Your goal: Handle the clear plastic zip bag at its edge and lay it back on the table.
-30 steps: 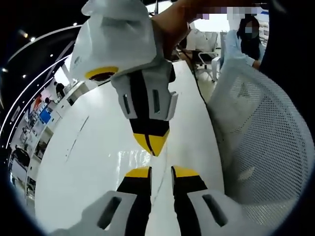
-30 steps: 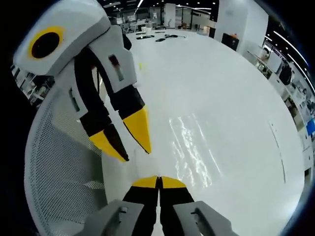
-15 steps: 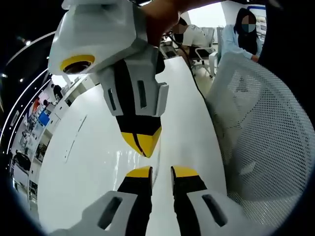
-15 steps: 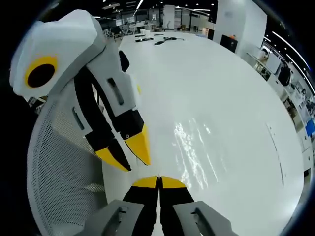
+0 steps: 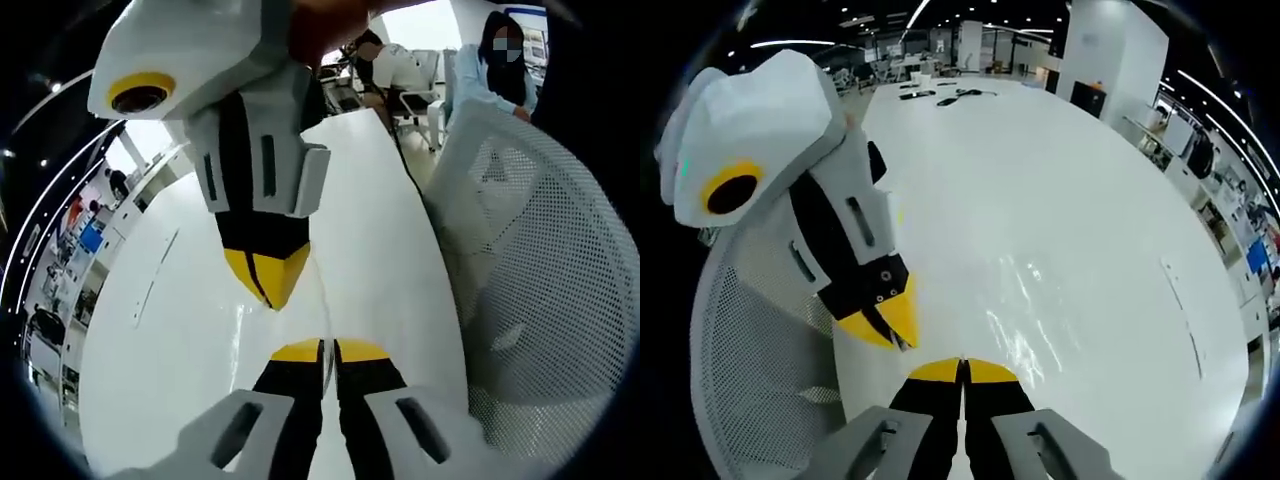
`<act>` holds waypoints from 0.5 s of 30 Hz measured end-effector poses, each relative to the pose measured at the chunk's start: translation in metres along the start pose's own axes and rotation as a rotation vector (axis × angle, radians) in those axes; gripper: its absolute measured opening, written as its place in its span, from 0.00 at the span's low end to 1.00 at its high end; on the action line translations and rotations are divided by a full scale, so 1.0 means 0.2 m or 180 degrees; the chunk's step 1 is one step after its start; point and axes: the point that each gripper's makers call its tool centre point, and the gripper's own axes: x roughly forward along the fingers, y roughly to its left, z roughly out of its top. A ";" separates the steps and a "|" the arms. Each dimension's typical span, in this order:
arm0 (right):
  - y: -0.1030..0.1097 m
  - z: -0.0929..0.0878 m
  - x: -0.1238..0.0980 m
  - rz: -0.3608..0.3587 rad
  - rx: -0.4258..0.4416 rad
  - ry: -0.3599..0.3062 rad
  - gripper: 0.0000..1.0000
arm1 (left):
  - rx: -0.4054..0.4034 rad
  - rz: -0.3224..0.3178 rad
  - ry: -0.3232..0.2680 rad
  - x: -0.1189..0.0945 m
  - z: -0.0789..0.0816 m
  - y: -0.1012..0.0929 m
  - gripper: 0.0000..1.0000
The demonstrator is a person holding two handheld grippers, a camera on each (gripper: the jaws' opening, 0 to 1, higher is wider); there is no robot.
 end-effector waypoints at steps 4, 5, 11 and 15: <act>-0.05 0.03 -0.02 -0.0127 -0.0044 -0.0084 0.00 | 0.0016 0.0001 -0.0006 0.00 0.01 0.00 0.02; -0.06 0.04 -0.04 -0.0165 -0.0061 -0.0118 0.00 | 0.0030 0.0014 -0.0007 0.00 0.02 0.01 0.02; -0.12 0.10 -0.11 -0.0371 -0.0023 -0.0363 0.00 | 0.0027 0.0037 -0.0038 -0.02 0.05 0.05 0.02; -0.14 0.11 -0.15 -0.0490 -0.0065 -0.0447 0.00 | 0.0033 0.0019 -0.0028 -0.02 0.05 0.05 0.02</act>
